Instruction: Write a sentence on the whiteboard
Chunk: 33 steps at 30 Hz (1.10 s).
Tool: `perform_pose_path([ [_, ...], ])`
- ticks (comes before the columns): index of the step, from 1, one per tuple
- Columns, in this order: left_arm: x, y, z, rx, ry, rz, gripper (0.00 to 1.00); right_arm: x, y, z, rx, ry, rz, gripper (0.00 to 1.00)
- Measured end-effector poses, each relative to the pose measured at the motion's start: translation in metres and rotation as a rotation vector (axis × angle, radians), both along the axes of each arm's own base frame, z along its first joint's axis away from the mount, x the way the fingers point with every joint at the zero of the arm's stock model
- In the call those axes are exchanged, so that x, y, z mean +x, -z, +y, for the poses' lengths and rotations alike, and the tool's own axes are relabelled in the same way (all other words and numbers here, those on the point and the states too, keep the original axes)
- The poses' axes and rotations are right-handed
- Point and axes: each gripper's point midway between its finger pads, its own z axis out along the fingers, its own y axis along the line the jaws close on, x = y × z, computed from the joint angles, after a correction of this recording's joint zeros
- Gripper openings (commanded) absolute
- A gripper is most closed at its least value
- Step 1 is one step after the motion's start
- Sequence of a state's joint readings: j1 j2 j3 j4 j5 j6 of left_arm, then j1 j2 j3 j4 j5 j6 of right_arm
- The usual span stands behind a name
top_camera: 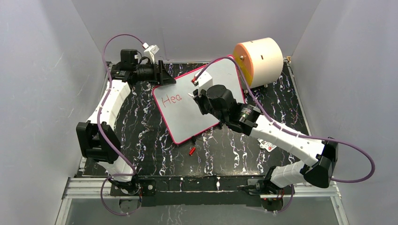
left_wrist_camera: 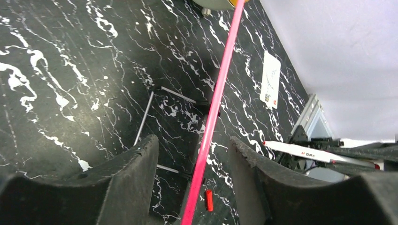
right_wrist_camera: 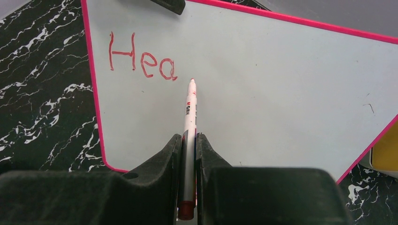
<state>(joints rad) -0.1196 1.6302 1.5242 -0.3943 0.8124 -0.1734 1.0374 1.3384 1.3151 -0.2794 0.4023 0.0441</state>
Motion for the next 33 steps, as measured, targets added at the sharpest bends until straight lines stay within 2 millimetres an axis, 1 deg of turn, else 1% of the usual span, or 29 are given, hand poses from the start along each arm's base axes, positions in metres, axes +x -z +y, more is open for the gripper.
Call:
perform_pose_path([
  [3,-0.004,0.003,-0.004,-0.018,0.04,0.016,0.42,0.001,0.0,0.001,-0.003,0.004,-0.007,0.0],
  [6,-0.009,0.004,-0.006,-0.026,0.067,0.025,0.38,0.001,0.0,0.003,-0.006,0.003,-0.015,0.0],
  [10,-0.013,0.003,-0.008,-0.034,0.096,0.021,0.3,-0.001,-0.002,0.005,-0.013,0.006,-0.034,0.0],
  [20,-0.017,0.005,-0.009,-0.034,0.129,0.005,0.15,-0.003,-0.012,0.011,-0.013,0.019,-0.11,0.0],
  [29,-0.022,0.007,-0.012,-0.052,0.175,-0.01,0.0,-0.003,-0.006,0.011,-0.038,0.03,-0.144,0.0],
  [33,-0.023,0.009,-0.011,-0.058,0.182,-0.007,0.0,-0.005,-0.007,0.014,-0.043,0.027,-0.166,0.0],
])
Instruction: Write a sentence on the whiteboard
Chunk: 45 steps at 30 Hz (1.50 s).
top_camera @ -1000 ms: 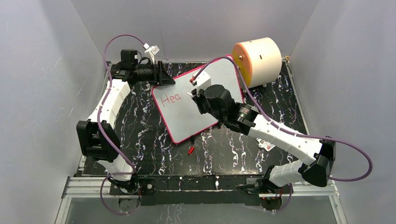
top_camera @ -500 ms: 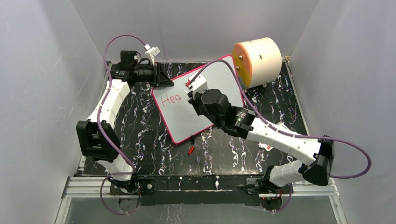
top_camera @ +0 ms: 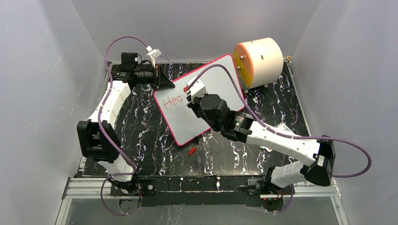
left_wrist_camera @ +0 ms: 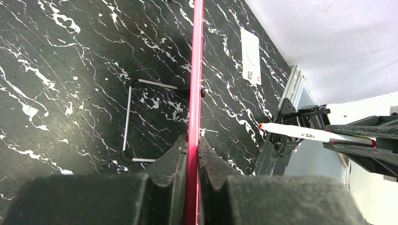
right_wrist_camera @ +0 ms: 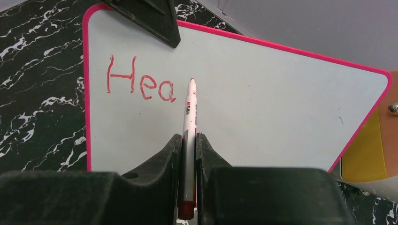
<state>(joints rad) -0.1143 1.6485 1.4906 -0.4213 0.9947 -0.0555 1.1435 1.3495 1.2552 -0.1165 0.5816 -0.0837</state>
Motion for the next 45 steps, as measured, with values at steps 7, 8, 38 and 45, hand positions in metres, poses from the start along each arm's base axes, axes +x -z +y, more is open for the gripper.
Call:
perform_pose_path([
  [7,-0.001,0.002,0.001,-0.004,0.017,-0.02,0.0,0.0,0.009,0.007,-0.036,-0.008,-0.004,0.0],
  [8,-0.001,0.002,0.002,-0.003,0.021,-0.028,0.0,0.0,0.014,0.009,-0.051,-0.008,0.001,0.0],
  [38,-0.002,0.002,0.002,-0.006,0.036,-0.049,0.0,0.009,0.038,0.023,-0.097,0.002,0.016,0.0],
  [45,-0.002,0.002,0.002,-0.006,0.036,-0.049,0.0,0.012,0.044,0.026,-0.107,0.005,0.019,0.0],
])
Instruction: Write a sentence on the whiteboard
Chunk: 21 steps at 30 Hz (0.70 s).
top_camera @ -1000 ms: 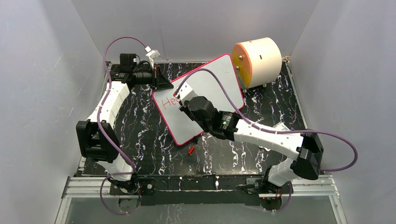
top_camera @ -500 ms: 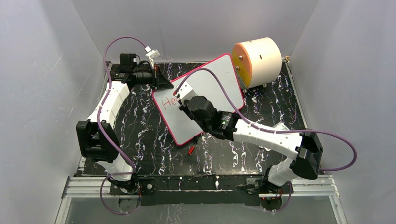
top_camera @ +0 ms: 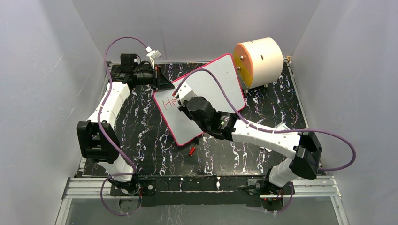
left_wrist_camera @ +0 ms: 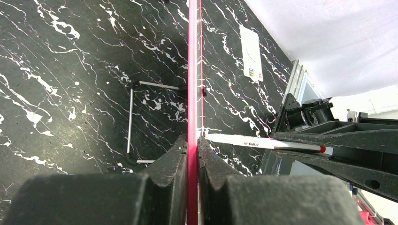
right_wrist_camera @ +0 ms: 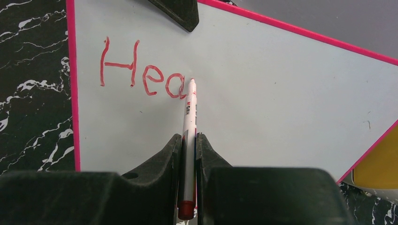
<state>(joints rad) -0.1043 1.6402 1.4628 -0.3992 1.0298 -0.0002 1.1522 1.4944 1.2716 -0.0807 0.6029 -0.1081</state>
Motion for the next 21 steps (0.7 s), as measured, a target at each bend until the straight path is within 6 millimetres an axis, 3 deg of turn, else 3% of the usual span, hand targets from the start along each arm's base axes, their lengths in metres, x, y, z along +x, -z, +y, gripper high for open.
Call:
perform_pose_path([
  [21,0.0008,0.0013,0.001,-0.002,-0.004,0.002,0.0,0.0072,0.0056,-0.0002,-0.006,0.015,0.003,0.0],
])
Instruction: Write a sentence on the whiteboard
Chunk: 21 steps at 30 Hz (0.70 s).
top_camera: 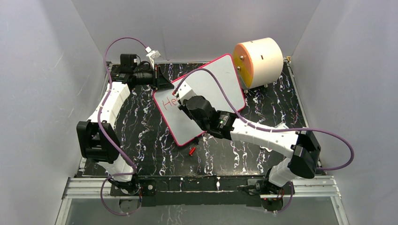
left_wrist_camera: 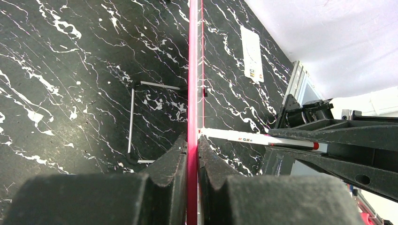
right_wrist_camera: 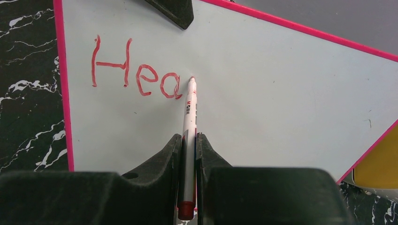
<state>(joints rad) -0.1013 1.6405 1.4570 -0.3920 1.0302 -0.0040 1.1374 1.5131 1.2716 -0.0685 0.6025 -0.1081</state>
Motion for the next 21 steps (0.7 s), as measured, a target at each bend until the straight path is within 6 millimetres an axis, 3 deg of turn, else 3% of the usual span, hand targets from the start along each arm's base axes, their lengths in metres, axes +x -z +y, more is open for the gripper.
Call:
perform_pose_path([
  [21,0.0,0.0002,0.0,-0.003,0.0,0.002,0.0,-0.0016,0.0062,-0.006,-0.03,0.009,0.034,0.0],
])
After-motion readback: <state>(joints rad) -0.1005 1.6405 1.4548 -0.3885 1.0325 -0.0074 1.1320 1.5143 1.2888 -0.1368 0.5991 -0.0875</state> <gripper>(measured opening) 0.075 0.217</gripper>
